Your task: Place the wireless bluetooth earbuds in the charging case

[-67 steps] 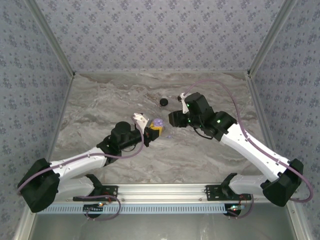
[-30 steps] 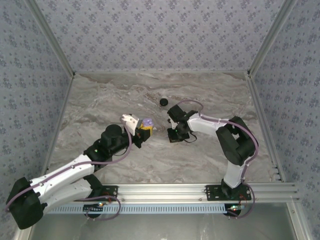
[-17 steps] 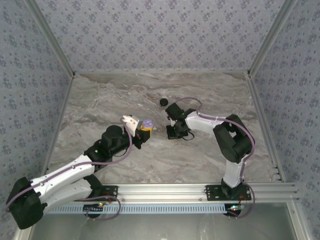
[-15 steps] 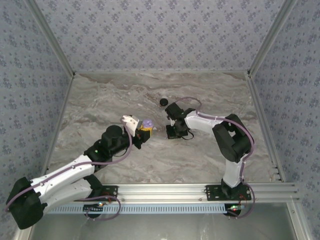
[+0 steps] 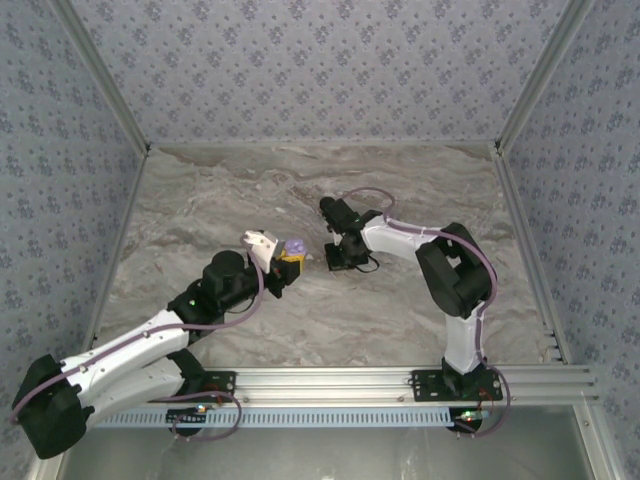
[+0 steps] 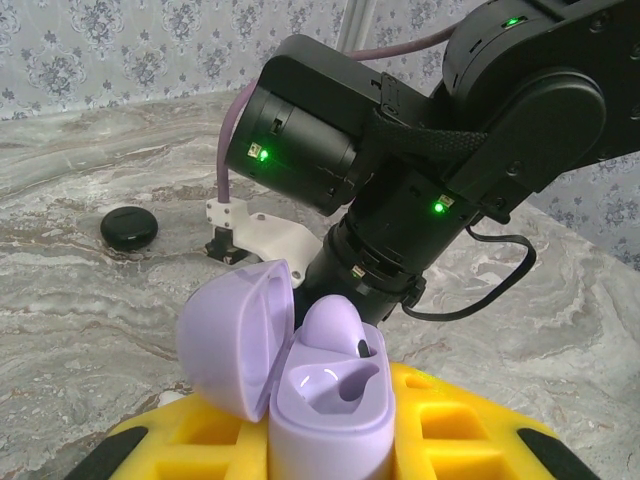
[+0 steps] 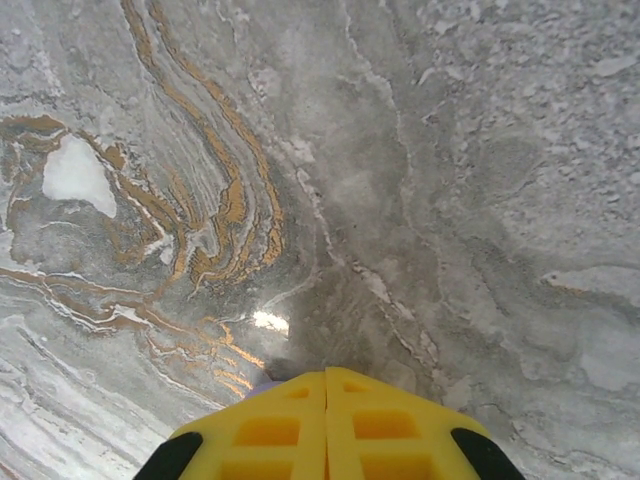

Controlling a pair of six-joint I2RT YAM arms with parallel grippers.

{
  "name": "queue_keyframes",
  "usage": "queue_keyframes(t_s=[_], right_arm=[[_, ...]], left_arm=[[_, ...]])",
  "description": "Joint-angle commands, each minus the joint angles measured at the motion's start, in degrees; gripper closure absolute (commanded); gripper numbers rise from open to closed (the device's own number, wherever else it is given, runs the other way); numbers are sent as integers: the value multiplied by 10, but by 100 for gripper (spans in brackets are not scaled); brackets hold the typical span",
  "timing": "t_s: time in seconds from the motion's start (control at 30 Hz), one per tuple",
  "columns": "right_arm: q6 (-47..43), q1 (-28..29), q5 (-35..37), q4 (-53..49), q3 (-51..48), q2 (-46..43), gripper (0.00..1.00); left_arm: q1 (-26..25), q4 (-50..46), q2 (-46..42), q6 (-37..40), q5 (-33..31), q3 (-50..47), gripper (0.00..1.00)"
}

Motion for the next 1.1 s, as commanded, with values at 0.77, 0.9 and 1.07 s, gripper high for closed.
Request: queue_keyframes(t_s=[0.77, 0.9, 1.07], right_arm=[[-94, 7, -27, -113, 78, 14, 59], [-99, 7, -37, -119, 86, 24, 59], [-102, 8, -41, -127, 99, 38, 61]], left_arm=[[-2, 19, 10, -6, 5, 12, 77], [-4, 20, 10, -6, 4, 11, 77], [-4, 19, 11, -6, 4, 11, 77]])
